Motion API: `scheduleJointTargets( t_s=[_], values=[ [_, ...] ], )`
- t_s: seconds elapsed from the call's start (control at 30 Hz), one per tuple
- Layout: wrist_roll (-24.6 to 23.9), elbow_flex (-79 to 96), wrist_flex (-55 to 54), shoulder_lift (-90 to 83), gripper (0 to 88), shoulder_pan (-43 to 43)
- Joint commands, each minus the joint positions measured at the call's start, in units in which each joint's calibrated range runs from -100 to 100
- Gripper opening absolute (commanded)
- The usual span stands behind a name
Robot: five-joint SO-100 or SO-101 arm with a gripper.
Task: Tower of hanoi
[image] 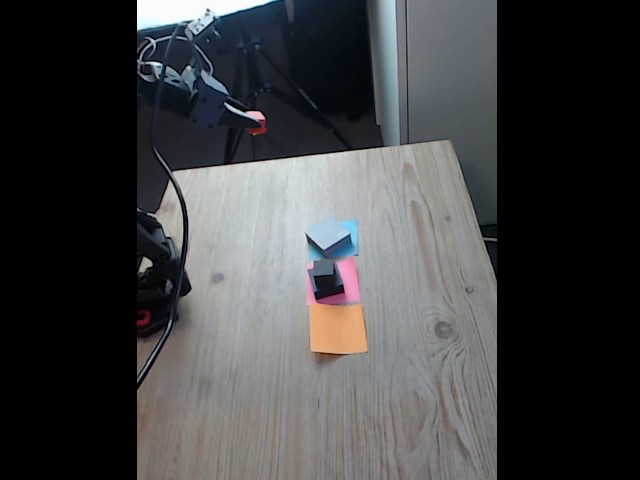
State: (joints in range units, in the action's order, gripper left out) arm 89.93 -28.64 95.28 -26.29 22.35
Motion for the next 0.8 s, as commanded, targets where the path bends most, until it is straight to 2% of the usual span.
scheduleJointTargets(
  t_s=[0.0, 0.1, 0.3, 0.57, 0.77],
  values=[
    [0.37, 7.46, -2.8, -4.29, 3.9, 0.67],
    [2.54, 20.0, -9.36, -8.15, 4.0, 0.17],
    [10.07, 55.09, -32.51, -19.88, 4.4, -1.59],
    [10.07, 89.28, -67.64, -23.52, 4.8, -3.76],
    [10.07, 101.91, -87.38, -19.35, 4.8, -3.76]
  ],
)
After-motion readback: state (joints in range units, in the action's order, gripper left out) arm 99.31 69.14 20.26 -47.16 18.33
